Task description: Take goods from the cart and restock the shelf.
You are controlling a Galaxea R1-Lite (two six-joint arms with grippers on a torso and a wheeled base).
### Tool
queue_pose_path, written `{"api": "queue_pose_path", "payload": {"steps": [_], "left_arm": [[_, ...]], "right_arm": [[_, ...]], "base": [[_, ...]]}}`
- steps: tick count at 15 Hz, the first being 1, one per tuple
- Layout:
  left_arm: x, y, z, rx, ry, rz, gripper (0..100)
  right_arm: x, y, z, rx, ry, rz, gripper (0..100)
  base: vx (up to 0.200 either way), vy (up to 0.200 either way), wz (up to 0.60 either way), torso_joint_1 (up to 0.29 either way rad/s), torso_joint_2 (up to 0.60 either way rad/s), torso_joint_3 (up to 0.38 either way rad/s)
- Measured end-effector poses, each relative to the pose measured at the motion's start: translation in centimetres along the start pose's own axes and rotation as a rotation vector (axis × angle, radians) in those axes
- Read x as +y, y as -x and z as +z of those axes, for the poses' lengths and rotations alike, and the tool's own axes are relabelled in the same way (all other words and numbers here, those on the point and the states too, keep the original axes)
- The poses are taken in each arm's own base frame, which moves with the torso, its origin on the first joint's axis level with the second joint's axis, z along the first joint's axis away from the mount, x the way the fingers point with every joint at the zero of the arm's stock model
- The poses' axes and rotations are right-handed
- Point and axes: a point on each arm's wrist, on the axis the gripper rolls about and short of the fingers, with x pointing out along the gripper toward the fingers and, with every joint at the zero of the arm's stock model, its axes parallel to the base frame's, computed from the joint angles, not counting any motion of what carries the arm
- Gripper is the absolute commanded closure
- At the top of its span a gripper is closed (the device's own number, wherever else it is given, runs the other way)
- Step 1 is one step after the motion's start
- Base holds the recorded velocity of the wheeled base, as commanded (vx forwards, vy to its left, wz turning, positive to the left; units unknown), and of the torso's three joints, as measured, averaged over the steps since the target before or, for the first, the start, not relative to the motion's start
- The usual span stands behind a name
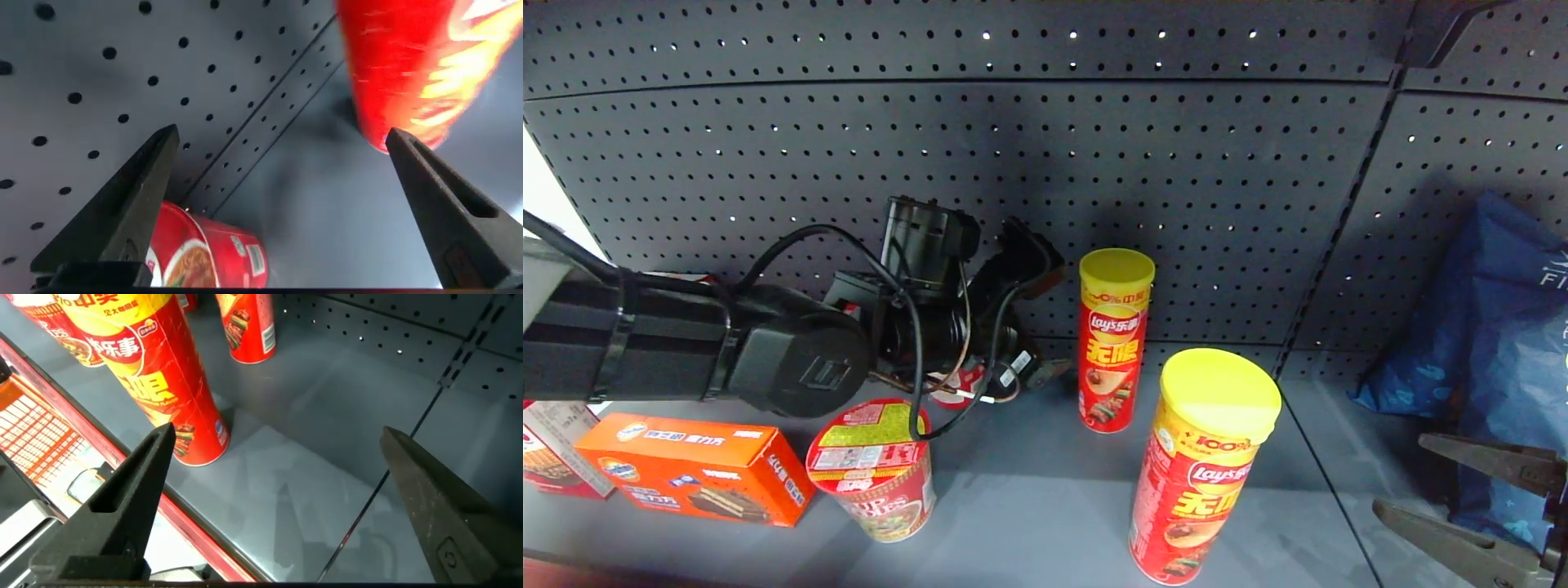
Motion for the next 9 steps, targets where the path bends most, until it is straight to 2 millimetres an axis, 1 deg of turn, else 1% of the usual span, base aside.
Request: {"api": "queue_pose_path", "payload": {"steps": [5, 9], "left_arm": [[0.3, -1.7, 0.3, 0.002, 0.015, 0.026, 0], [-0.3, -2.2, 0.5, 0.0, 0.012, 0.013, 0]], "right_arm": [[0.0, 0.1, 0.0, -0.004, 0.001, 0.0, 0], [0.0, 0.2, -0.3, 0.001, 0.0, 0.0, 0]], "base": [[0.0, 0.0, 0.0, 0.0, 0.0, 0.0], [0.0, 0.0, 0.0, 0.0, 0.0, 0.0]]}}
